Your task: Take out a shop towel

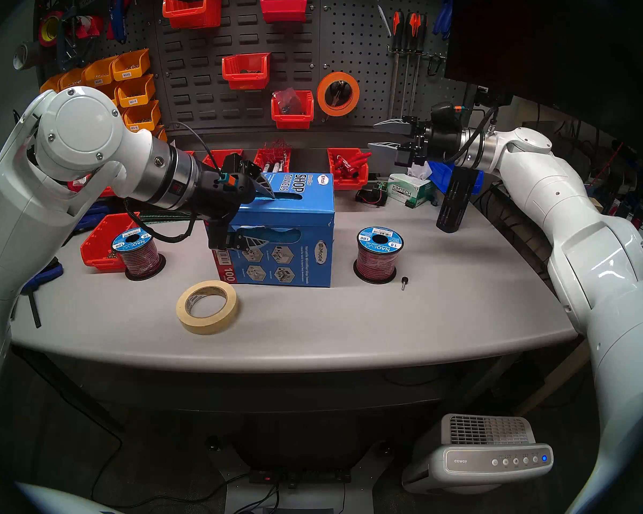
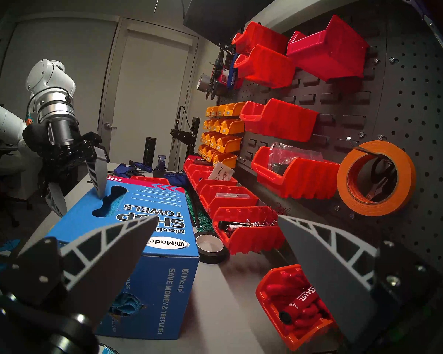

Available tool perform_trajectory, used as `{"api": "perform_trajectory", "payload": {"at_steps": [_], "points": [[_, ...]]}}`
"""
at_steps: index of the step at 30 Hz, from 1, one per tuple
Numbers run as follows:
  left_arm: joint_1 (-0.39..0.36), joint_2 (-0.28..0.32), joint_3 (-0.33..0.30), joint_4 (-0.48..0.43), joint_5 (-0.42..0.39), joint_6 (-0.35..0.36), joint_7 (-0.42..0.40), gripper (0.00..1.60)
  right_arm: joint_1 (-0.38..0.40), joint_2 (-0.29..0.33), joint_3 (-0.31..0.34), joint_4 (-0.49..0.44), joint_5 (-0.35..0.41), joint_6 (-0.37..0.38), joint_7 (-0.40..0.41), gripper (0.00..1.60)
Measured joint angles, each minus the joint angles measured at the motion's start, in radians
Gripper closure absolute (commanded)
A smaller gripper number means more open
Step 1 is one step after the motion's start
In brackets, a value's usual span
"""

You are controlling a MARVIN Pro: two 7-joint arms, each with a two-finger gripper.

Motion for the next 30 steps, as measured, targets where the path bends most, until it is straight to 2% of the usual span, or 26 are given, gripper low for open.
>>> {"api": "perform_trajectory", "payload": {"at_steps": [13,14,15,16,17,18,19,25,30], "points": [[0.0,-0.03,0.03,0.032,0.056,0.002,0.041,0.0,0.008,-0.001,-0.016,0.023,0.011,0.0,0.0,0.0],[0.0,-0.032,0.032,0.034,0.06,0.002,0.043,0.28,0.008,-0.001,-0.017,0.023,0.012,0.0,0.0,0.0],[0.0,-0.034,0.035,0.036,0.067,0.002,0.048,0.73,0.009,-0.002,-0.018,0.025,0.013,0.0,0.0,0.0],[0.001,-0.035,0.037,0.037,0.071,0.002,0.051,1.06,0.009,-0.002,-0.02,0.026,0.014,0.0,0.0,0.0],[0.002,-0.036,0.042,0.038,0.077,0.002,0.055,1.22,0.009,-0.003,-0.022,0.028,0.015,-0.001,0.0,0.0],[0.003,-0.037,0.043,0.038,0.08,0.002,0.056,1.22,0.01,-0.003,-0.022,0.028,0.016,-0.001,0.0,0.0],[0.004,-0.037,0.045,0.039,0.083,0.002,0.058,1.6,0.01,-0.003,-0.023,0.028,0.017,-0.001,0.0,0.0],[0.017,-0.039,0.052,0.033,0.106,0.001,0.08,1.6,0.013,-0.007,-0.029,0.031,0.022,-0.002,0.0,0.0],[0.04,-0.049,0.049,0.028,0.122,0.017,0.132,1.6,0.015,-0.011,-0.033,0.031,0.025,-0.002,0.0,0.0]]}}
